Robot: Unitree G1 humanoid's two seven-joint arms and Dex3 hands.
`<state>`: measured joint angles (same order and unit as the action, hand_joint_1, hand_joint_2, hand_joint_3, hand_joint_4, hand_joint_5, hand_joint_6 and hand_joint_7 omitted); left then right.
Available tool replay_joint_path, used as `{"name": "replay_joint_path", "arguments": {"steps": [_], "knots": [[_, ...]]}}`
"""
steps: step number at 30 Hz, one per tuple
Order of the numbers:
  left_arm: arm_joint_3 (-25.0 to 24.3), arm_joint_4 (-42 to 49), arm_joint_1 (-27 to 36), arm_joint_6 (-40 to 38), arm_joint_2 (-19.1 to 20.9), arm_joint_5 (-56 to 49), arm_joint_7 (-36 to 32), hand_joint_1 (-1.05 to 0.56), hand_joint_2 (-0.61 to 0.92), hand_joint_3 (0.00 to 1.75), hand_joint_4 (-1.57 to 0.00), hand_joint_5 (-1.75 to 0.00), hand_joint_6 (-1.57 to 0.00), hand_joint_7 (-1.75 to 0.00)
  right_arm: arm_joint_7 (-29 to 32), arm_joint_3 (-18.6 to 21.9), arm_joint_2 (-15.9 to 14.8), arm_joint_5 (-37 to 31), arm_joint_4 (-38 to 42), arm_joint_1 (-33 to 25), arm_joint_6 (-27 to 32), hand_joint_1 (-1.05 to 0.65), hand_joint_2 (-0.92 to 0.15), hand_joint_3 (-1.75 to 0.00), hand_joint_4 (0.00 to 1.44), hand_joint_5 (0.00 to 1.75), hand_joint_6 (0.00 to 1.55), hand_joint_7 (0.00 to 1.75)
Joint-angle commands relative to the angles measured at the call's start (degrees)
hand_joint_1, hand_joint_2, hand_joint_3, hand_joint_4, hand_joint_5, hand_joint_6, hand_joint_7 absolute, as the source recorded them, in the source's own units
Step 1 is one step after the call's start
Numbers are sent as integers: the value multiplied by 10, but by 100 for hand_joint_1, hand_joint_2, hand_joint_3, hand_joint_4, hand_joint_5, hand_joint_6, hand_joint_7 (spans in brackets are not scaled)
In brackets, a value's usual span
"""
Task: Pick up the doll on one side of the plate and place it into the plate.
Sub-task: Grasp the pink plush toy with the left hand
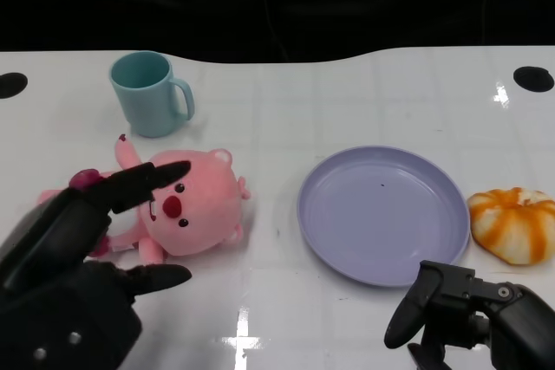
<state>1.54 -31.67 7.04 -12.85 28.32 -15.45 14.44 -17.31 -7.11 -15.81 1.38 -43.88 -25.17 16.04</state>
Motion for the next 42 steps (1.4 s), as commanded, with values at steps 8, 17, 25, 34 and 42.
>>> {"name": "replay_joint_path", "arguments": {"steps": [8,17,25,34,42], "knots": [[26,46,-53,23,34,-141,5,-63,90,0,0,-45,-24,0,4,0,0,3,1,-4,-5,-8,-57,-109,64,166,56,137],[45,81,-95,15,56,-236,35,-68,92,1,0,-23,-15,0,5,1,0,1,1,-5,-5,-10,-59,-107,63,167,56,137],[75,150,-142,23,75,-296,59,-73,91,1,-1,-20,-15,-1,4,1,0,3,-1,-6,-4,-10,-59,-106,64,167,56,137],[124,304,-220,61,65,-323,41,-74,91,0,-3,-24,-19,-2,6,-1,-1,-1,-5,-9,-2,-11,-59,-106,64,166,57,137],[168,435,-300,74,39,-334,17,-74,89,0,-7,-26,-22,-2,7,-1,-2,-2,-10,-14,-2,-11,-59,-105,65,166,56,136]]}}
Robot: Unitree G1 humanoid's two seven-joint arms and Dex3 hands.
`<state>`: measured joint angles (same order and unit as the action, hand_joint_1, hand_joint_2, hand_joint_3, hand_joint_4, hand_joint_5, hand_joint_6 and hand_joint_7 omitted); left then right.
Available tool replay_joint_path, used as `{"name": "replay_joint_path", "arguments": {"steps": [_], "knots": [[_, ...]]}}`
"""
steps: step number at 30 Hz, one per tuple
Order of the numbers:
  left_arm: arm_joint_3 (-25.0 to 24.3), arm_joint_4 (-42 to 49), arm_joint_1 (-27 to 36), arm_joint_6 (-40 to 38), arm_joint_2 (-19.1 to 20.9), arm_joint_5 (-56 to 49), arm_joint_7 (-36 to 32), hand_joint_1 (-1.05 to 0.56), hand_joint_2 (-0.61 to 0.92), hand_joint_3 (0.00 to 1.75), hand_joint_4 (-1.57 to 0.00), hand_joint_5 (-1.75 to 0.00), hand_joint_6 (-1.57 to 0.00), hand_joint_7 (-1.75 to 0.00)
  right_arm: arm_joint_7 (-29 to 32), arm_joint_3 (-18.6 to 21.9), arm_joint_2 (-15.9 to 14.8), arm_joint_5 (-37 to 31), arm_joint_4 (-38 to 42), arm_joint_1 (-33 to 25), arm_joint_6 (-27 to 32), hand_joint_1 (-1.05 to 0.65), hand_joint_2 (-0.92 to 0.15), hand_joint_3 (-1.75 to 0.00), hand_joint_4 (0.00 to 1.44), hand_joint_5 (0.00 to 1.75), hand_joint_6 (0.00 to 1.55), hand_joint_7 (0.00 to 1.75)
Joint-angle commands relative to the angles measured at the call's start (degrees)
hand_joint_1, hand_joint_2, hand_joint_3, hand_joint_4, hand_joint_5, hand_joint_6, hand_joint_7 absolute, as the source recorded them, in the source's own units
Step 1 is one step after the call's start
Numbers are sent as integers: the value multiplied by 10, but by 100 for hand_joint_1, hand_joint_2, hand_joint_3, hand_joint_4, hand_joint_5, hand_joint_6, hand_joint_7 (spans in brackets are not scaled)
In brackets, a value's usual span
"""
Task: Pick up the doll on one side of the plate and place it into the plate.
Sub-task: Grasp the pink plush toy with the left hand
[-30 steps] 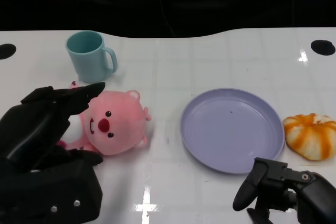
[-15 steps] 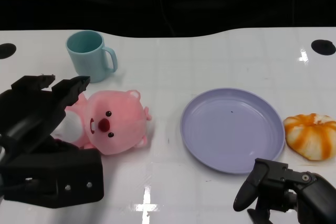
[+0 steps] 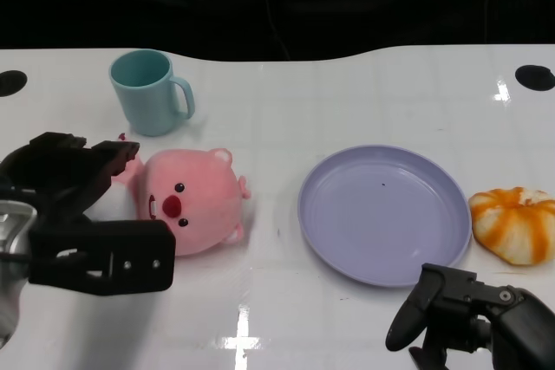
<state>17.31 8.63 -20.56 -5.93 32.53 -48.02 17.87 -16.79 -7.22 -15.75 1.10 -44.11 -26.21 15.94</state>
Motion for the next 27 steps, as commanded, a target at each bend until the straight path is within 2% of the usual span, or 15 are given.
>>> {"name": "replay_joint_path", "arguments": {"steps": [1,15,22,27], "knots": [[15,45,-31,4,-6,-9,-19,-74,89,0,-7,-26,-23,-2,2,0,-3,1,-9,-5,0,-12,-59,-105,64,165,56,136],[86,317,-150,16,-74,0,-51,-70,92,1,-13,-21,-26,-1,4,1,-4,2,-28,-17,8,-13,-60,-104,65,165,57,135],[103,426,-174,34,-104,27,-68,-66,92,1,-25,-13,-34,-2,2,4,-6,7,-34,-21,14,-13,-61,-104,64,165,56,135],[114,462,-172,52,-116,44,-71,-59,92,2,-33,-10,-38,-2,2,7,-5,9,-39,-24,16,-13,-60,-104,64,165,57,135]]}}
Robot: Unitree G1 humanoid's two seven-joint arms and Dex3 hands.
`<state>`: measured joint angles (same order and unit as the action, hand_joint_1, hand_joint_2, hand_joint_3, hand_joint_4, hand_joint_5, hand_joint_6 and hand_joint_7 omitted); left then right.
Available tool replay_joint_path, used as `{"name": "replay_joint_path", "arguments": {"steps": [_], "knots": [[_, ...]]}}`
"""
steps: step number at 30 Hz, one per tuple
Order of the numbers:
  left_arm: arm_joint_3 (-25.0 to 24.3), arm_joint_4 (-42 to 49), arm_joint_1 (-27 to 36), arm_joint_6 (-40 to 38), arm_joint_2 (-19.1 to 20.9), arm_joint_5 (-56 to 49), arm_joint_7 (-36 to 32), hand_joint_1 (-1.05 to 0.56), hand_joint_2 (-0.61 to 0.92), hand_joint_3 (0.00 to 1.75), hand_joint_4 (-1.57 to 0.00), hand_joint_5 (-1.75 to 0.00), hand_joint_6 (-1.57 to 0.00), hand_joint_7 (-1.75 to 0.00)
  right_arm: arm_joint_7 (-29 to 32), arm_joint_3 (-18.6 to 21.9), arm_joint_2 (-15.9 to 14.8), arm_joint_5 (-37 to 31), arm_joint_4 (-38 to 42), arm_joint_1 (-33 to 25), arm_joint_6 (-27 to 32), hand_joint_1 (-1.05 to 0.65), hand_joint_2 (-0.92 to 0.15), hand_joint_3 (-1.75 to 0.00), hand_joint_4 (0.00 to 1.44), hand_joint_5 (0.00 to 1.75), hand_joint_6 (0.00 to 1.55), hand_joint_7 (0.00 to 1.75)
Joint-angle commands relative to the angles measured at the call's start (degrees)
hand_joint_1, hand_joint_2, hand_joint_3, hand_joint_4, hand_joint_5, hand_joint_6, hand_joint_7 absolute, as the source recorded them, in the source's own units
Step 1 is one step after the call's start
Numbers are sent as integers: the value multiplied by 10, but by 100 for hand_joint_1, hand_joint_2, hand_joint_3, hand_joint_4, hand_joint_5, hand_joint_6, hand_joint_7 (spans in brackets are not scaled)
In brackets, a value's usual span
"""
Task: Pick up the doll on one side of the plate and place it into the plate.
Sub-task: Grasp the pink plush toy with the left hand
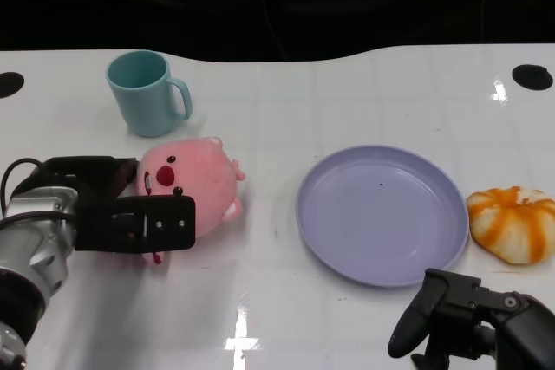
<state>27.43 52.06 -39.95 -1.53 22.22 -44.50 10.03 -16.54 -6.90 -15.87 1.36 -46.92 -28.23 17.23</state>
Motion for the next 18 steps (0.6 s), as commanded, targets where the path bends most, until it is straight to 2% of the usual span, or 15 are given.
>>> {"name": "replay_joint_path", "arguments": {"steps": [1,2,5,6,7,9,11,12,13,14,15,16,18], "knots": [[13,32,23,8,-16,12,4,-57,92,2,-34,-9,-40,-2,-1,4,-5,6,-12,-4,3,-13,-60,-104,64,165,57,135],[14,41,24,10,-21,14,-3,-56,92,2,-37,-9,-42,-3,-1,4,-5,6,-12,-5,3,-13,-60,-104,64,165,57,135],[17,64,23,19,-32,19,-25,-52,92,4,-60,-11,-67,-6,-2,5,-8,3,-14,-5,3,-13,-59,-105,64,165,57,135],[18,72,24,25,-37,20,-40,-48,92,3,-77,-16,-86,-10,-2,5,-8,2,-14,-5,4,-13,-59,-105,65,165,57,135],[20,80,25,31,-40,20,-52,-44,91,2,-86,-17,-97,-11,-1,4,-8,2,-15,-5,5,-13,-59,-105,65,165,57,135],[24,91,26,42,-45,20,-73,-38,92,3,-99,-20,-109,-13,-1,4,-7,3,-15,-5,5,-13,-58,-105,65,165,57,135],[26,96,30,52,-47,22,-93,-36,92,5,-104,-23,-111,-13,-1,4,-7,3,-15,-4,5,-13,-58,-106,65,165,57,135],[25,97,32,56,-48,24,-104,-32,92,6,-93,-76,-112,-27,-1,3,-7,2,-15,-4,6,-13,-58,-106,65,165,57,135],[25,99,35,59,-49,26,-117,-29,92,7,-77,-126,-102,-58,-1,2,-7,1,-14,-4,4,-13,-58,-106,65,165,57,135],[25,100,38,61,-50,26,-130,-27,92,8,-71,-150,-88,-94,-1,2,-7,-1,-14,-4,3,-13,-58,-106,65,165,57,135],[25,101,39,62,-50,27,-139,-25,92,14,-71,-164,-71,-134,0,1,-7,-2,-13,-3,3,-13,-58,-106,65,166,57,135],[24,101,40,63,-49,28,-146,-24,92,17,-68,-169,-65,-145,0,1,-7,-2,-13,-3,3,-13,-58,-106,65,165,57,136],[22,100,42,69,-46,31,-164,-26,92,26,-65,-150,-66,-126,0,1,-7,-2,-13,-2,4,-13,-58,-106,65,165,57,135]]}}
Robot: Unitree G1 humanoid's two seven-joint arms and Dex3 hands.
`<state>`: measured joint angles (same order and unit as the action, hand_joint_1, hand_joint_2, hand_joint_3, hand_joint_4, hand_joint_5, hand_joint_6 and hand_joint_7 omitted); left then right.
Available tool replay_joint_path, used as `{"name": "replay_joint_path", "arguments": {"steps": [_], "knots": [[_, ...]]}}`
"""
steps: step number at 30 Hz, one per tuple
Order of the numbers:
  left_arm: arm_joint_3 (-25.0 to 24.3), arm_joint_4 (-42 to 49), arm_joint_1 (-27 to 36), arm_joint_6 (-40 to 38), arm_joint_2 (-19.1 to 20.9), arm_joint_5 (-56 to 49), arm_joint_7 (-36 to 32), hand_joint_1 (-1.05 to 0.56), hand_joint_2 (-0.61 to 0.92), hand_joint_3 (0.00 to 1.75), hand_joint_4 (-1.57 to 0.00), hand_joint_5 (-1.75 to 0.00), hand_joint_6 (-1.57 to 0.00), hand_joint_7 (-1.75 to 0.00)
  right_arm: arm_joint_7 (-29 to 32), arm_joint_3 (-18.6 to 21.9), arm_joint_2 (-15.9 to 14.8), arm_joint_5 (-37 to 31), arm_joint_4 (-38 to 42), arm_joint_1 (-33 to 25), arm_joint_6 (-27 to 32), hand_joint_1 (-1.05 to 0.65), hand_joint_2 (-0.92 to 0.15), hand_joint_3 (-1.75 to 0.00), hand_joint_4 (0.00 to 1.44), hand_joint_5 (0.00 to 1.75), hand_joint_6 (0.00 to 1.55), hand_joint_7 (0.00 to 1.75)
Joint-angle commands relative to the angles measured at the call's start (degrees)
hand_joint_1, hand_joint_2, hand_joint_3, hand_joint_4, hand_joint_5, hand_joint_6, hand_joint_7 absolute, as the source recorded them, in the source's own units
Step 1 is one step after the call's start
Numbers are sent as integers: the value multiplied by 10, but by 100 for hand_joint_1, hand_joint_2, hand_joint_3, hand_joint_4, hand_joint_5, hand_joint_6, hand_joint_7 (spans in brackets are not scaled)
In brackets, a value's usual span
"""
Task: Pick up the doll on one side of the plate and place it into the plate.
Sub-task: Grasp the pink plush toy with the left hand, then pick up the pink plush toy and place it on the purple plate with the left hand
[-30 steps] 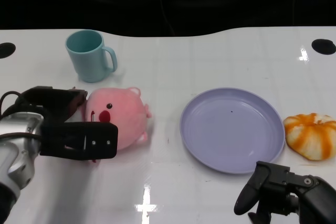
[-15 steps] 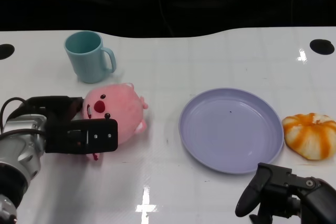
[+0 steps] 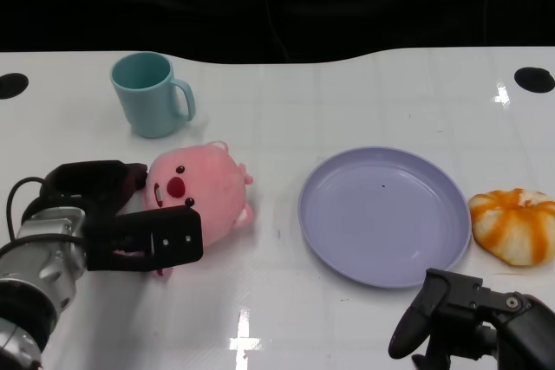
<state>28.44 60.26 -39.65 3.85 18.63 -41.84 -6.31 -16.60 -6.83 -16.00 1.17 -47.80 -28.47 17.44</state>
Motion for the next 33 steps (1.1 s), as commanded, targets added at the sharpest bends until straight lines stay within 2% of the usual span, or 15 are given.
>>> {"name": "replay_joint_path", "arguments": {"steps": [1,3,8,9,10,11,13,16,20,26,32,33], "knots": [[8,18,41,21,-7,7,-13,-26,92,28,-64,-164,-65,-139,1,0,-5,-1,-3,1,2,-13,-58,-106,65,165,57,136],[-1,16,45,35,0,16,-34,-24,92,30,-72,-172,-59,-166,1,0,-4,1,-3,2,5,-14,-58,-107,65,165,57,136],[-49,9,58,66,7,67,-81,-16,89,37,-86,-175,-67,-174,1,-1,-3,3,3,4,4,-13,-59,-106,65,165,57,136],[-61,2,63,77,9,80,-89,-16,84,46,-87,-175,-68,-175,0,-2,-3,2,4,4,1,-13,-59,-106,65,166,57,136],[-70,-7,68,86,12,89,-96,-14,69,74,-89,-175,-70,-175,0,-2,-3,1,4,4,0,-13,-58,-106,65,166,57,136],[-75,-11,70,93,14,94,-100,-14,62,88,-90,-175,-70,-175,0,-3,-3,1,5,5,0,-13,-58,-106,66,166,58,136],[-93,-21,75,110,16,112,-105,-13,53,106,-92,-175,-73,-175,0,-5,-1,3,12,10,-1,-12,-59,-106,65,165,57,136],[-109,-34,81,143,24,126,-109,-10,45,123,-95,-175,-75,-175,3,-12,2,0,20,17,0,-12,-59,-106,64,165,57,136],[-124,-57,84,156,28,133,-104,-9,42,130,-96,-175,-77,-175,8,-21,3,-7,27,27,3,-13,-58,-107,66,165,58,136],[-142,-131,80,150,19,160,-54,-10,33,144,-95,-175,-77,-175,8,-27,5,-7,42,43,5,-13,-58,-107,65,164,58,135],[-140,-187,63,126,2,162,-25,-11,33,138,-99,-175,-78,-175,11,-31,8,-6,45,39,3,-11,-58,-107,65,164,58,135],[-139,-198,60,114,-3,162,-16,-11,35,129,-98,-175,-77,-175,10,-30,8,-4,45,38,2,-11,-58,-106,65,164,58,135]]}}
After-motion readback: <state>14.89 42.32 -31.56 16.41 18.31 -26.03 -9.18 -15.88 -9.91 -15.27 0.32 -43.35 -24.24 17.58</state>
